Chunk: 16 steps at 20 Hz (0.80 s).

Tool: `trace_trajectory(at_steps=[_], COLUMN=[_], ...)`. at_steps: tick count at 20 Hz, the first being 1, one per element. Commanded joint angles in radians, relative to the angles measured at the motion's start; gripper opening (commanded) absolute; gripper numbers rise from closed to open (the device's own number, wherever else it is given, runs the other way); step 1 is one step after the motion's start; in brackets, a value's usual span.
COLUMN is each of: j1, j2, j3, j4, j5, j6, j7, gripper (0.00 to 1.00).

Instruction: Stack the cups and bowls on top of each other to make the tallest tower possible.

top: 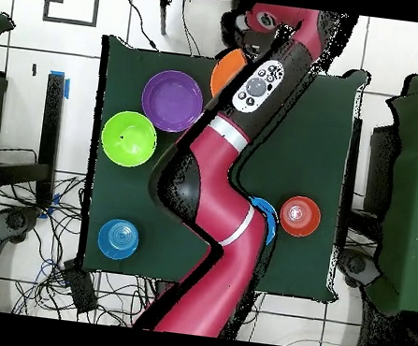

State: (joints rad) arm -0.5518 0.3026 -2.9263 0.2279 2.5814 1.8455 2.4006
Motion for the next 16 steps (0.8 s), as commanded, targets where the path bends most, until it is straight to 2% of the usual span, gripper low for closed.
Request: trace_trajectory(at_steps=[1, 3, 11, 15, 16], j1=[0.018, 0.017, 0.014, 0.012, 0.01], j2=[0.009, 0.013, 0.021, 0.02, 0.02], j3=[-0.045, -0.036, -0.029, -0.07, -0.091], j4=[-0.105, -0.109, -0.112, -0.095, -0.089], j5=[0.025, 0.031, 0.033, 0.007, 0.0], j6=[-0.176, -0.231, -0.239, -0.15, -0.058], j7=[-0.202, -0.221, -0.203, -0.213, -0.215], gripper=[1.0, 1.0, 1.0, 1.0, 1.0])
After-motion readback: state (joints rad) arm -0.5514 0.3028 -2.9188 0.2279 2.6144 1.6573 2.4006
